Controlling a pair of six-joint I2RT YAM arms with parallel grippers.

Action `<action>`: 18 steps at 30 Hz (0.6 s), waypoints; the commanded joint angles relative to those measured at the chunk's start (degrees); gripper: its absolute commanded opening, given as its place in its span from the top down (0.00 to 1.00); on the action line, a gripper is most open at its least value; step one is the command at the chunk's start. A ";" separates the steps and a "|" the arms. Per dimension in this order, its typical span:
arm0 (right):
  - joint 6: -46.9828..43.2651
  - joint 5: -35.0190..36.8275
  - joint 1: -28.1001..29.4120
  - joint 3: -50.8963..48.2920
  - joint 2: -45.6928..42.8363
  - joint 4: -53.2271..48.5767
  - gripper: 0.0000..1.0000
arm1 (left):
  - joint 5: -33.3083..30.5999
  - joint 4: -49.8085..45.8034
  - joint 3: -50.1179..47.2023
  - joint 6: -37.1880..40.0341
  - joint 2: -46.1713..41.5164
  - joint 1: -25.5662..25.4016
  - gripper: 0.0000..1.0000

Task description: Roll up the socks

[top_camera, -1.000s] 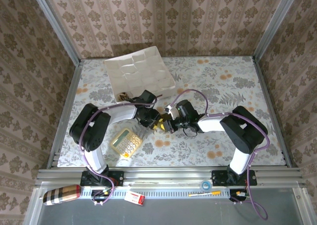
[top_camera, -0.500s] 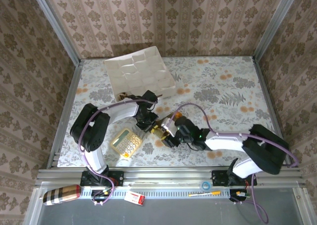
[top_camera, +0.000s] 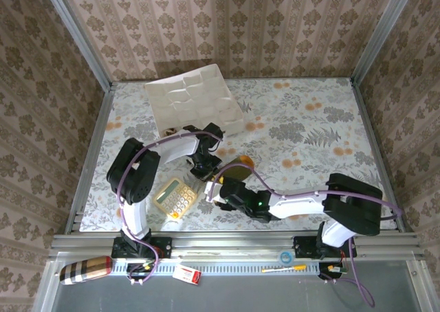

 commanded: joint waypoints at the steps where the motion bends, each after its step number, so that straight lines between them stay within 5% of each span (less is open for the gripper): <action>1: -4.08 4.61 0.28 3.01 3.43 -0.73 0.48 | -2.07 -5.85 -1.11 -0.06 3.07 -0.77 1.00; 5: -0.82 7.09 -0.35 5.58 8.59 -4.95 0.55 | -1.74 -4.98 -1.70 0.24 2.35 -0.51 1.00; 11: 9.43 7.59 -2.71 7.07 11.24 -14.62 0.87 | -1.83 -3.69 -2.23 1.24 -0.68 0.57 1.00; 13: 13.59 4.92 -3.67 6.69 11.15 -17.65 0.99 | -1.39 -1.84 -2.89 1.20 -2.61 1.24 0.89; 18: 20.92 -3.93 -5.63 4.13 10.22 -20.54 1.00 | -1.91 1.53 -3.28 2.01 -7.57 3.10 0.59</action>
